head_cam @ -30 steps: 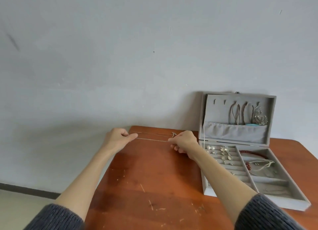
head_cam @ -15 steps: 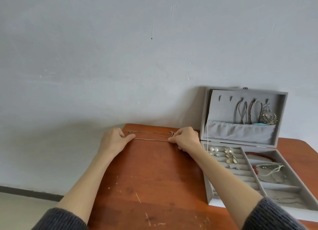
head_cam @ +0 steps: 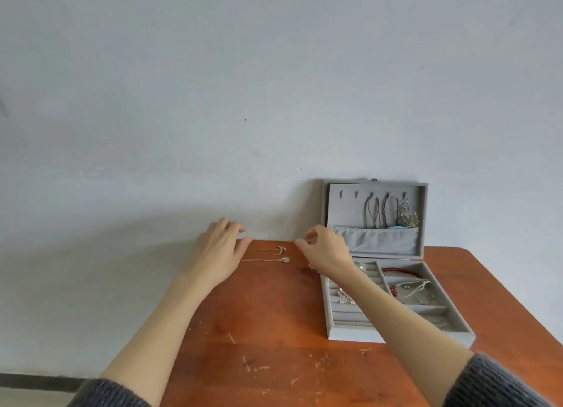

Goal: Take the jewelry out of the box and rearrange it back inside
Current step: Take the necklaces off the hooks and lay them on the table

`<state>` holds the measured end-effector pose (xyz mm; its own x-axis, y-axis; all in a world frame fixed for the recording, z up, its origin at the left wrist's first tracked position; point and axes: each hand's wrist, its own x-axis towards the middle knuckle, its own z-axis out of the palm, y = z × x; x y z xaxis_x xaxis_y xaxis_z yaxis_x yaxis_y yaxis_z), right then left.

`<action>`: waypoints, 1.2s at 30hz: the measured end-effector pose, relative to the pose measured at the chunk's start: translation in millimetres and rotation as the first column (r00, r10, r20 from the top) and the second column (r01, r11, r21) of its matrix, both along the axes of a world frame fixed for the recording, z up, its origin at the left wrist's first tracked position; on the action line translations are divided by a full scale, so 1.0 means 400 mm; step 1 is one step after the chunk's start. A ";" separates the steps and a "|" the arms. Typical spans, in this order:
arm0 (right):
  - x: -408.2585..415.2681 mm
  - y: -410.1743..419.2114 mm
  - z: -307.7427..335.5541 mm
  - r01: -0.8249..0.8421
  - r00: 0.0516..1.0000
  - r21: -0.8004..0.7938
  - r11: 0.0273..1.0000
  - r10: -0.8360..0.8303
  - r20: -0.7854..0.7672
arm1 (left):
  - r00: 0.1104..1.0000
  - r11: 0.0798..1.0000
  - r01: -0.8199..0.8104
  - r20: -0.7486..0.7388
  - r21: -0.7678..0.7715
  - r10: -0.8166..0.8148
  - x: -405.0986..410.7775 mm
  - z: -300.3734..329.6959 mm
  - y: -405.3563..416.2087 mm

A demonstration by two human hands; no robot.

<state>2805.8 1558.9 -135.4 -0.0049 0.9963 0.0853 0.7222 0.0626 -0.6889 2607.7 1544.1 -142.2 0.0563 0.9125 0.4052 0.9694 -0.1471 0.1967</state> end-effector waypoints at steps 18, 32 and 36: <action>0.355 -0.308 0.173 0.044 0.951 0.245 0.969 -0.116 0.286 | 0.946 0.933 0.312 -0.147 0.177 -0.288 0.367 0.140 -0.237; 0.409 -0.046 0.079 0.083 0.990 0.165 0.983 -0.100 0.100 | 0.965 0.962 0.250 -0.114 0.113 -0.237 0.475 0.074 0.030; 0.393 0.057 0.047 0.101 0.989 0.204 0.974 -0.121 0.089 | 0.957 0.956 0.239 -0.207 0.172 -0.202 0.511 0.055 0.122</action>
<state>2963.0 1581.7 -116.6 0.0865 0.9543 0.2861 0.7969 0.1061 -0.5947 2812.1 1593.1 -120.1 0.3379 0.7738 0.5358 0.9248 -0.3786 -0.0365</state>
